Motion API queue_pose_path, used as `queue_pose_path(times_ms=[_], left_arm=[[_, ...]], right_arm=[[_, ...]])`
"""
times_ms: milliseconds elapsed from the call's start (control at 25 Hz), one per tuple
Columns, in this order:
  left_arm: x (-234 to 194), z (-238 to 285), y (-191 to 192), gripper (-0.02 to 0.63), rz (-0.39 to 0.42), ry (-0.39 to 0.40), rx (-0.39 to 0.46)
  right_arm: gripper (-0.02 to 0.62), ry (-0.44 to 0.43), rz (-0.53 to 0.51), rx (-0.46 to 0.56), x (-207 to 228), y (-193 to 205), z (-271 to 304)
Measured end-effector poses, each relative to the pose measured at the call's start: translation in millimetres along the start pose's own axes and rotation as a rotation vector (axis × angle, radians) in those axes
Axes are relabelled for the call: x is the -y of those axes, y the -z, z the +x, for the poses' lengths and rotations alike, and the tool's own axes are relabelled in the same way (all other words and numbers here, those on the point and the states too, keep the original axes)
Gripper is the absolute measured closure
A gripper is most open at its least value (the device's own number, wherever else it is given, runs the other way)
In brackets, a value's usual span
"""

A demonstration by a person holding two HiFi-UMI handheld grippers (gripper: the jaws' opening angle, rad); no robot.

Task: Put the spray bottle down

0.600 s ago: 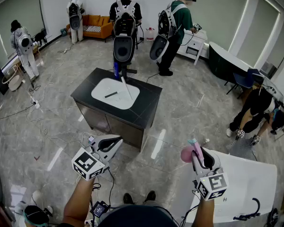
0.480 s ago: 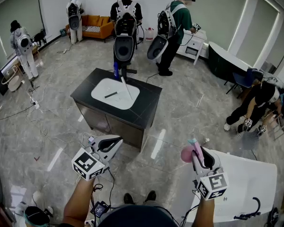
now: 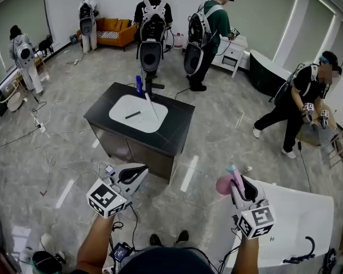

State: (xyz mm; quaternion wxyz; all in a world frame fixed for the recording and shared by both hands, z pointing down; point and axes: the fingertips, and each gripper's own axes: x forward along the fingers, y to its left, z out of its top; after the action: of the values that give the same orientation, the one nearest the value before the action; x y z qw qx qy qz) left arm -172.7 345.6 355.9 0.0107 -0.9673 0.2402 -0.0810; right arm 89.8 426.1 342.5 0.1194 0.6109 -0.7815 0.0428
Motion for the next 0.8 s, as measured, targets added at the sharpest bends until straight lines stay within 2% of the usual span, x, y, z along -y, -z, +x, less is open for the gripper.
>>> queue_pose_path(times_ms=[360, 800], left_arm=[[-12, 18, 6, 0.604, -0.007, 0.015, -0.005], [-45, 93, 14, 0.604, -0.032, -0.029, -0.046]], right_arm=[[0.472, -0.010, 0.035, 0.022, 13, -6, 25], [0.472, -0.087, 0.048, 0.017, 78, -3, 108]])
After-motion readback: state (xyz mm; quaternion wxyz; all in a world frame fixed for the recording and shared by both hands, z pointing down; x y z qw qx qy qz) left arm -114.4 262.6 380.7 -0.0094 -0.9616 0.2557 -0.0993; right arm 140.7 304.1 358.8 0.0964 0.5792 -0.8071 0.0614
